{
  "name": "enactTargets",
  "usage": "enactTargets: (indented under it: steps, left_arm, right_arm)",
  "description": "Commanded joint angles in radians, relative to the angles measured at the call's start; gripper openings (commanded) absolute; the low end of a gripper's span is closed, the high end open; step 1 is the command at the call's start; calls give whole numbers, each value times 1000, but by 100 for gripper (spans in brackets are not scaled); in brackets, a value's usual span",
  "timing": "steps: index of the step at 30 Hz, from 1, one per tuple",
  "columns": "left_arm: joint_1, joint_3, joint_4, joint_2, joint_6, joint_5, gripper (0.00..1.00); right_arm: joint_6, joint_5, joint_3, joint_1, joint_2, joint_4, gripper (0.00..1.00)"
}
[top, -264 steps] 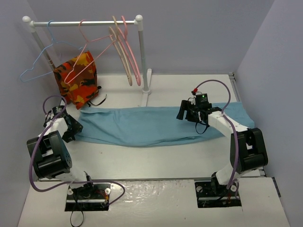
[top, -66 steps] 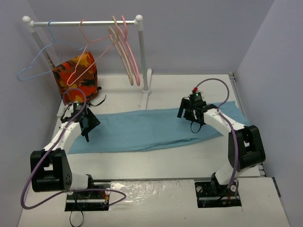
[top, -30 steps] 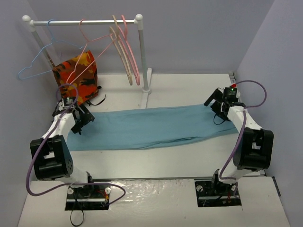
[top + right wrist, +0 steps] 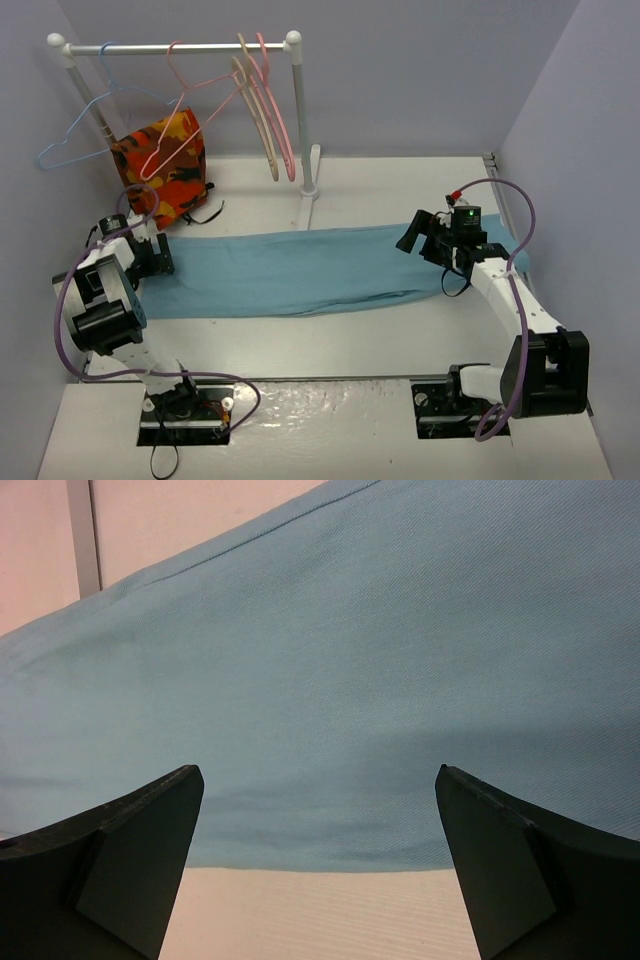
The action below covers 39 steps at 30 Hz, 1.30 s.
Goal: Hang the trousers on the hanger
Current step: Fold the trousers
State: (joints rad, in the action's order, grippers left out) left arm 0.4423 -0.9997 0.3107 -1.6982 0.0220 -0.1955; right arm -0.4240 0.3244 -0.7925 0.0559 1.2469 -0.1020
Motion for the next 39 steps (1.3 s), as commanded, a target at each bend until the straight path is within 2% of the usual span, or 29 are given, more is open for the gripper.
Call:
enactTargets:
  steps: [1,7,12,13,17,22,25,28,31,39]
  left_arm:
    - [-18,-7,23,-32,33,-116,87]
    - [-20,8,18,-15,35,-201,53]
    - [-20,7,21,-25,35,-261,5]
    - [-21,9,21,-20,32,-270,1]
    - [-22,16,41,25,-16,-282,0]
    - [-20,115,45,237,-216,-182,0]
    - [-17,97,131,357,-281,-123,0]
    - [-16,20,301,453,-384,-19,0]
    - [-16,-83,430,511,-424,80,0]
    - [1,-474,597,504,-369,394,0]
  right_arm:
    - [13,8,-8,2,-36,25,100]
    - [8,3,-17,2,-25,24,100]
    - [8,-4,-21,1,-27,21,100]
    - [8,-5,-22,1,-28,20,100]
    - [2,-17,-20,1,-32,17,100]
    - [-20,-21,-30,1,-26,11,100]
    - [-27,-19,-45,1,-17,4,100]
    - [-26,-30,-75,2,-1,-14,100]
    - [-12,-44,-112,3,15,-48,100]
    - [2,-60,-195,4,29,-144,100]
